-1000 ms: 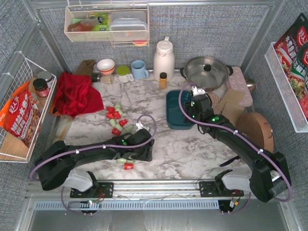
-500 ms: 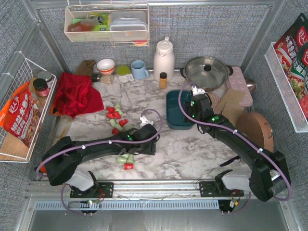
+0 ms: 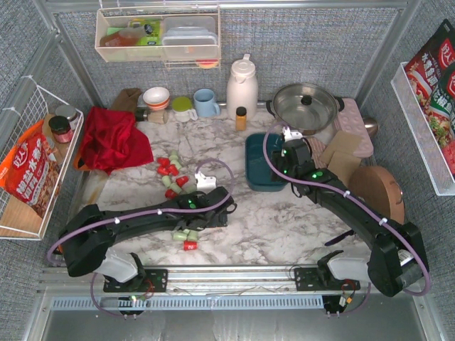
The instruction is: Mix the coffee capsules in the storage basket
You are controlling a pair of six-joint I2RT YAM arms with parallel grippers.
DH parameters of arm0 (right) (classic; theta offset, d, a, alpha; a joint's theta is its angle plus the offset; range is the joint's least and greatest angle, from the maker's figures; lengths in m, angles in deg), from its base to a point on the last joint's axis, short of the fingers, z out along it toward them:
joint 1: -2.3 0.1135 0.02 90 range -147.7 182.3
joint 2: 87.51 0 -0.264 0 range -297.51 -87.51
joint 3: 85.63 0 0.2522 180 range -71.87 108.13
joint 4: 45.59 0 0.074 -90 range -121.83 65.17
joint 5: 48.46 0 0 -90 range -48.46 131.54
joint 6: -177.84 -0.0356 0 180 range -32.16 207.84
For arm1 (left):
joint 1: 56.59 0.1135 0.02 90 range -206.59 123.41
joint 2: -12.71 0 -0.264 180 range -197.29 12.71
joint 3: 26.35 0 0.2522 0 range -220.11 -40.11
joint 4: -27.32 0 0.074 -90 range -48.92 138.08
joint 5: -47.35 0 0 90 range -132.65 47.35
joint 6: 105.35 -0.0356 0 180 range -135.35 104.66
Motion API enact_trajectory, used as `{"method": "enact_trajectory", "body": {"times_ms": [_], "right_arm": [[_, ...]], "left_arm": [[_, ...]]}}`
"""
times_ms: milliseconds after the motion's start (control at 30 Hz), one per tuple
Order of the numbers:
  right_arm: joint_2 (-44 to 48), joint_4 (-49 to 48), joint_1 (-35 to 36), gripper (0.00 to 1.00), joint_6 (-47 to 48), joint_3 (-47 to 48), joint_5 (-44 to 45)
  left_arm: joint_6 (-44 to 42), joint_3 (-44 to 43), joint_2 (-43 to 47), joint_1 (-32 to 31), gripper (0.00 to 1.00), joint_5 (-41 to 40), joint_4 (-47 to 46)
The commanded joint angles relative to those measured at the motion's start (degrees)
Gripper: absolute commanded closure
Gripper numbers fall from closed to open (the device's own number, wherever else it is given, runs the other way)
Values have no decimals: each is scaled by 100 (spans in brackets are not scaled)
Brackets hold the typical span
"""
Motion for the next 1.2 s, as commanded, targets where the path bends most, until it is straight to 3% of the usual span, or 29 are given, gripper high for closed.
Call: {"method": "enact_trajectory", "body": {"times_ms": [0, 433, 733, 1033, 1167], "right_arm": [[7, -95, 5, 41, -23, 74, -56], [3, -90, 5, 41, -31, 74, -90], [-72, -60, 8, 41, -32, 111, -152], [-55, -43, 12, 41, -47, 118, -180], [-55, -36, 14, 41, -54, 135, -206]], "left_arm": [[266, -42, -206, -73, 22, -364, 81], [897, 102, -319, -67, 27, -468, -467], [1662, -349, -663, -216, 23, -627, 466], [2722, -1236, -1656, -406, 22, -964, 1711], [3005, -1266, -1775, -477, 23, -983, 1631]]}}
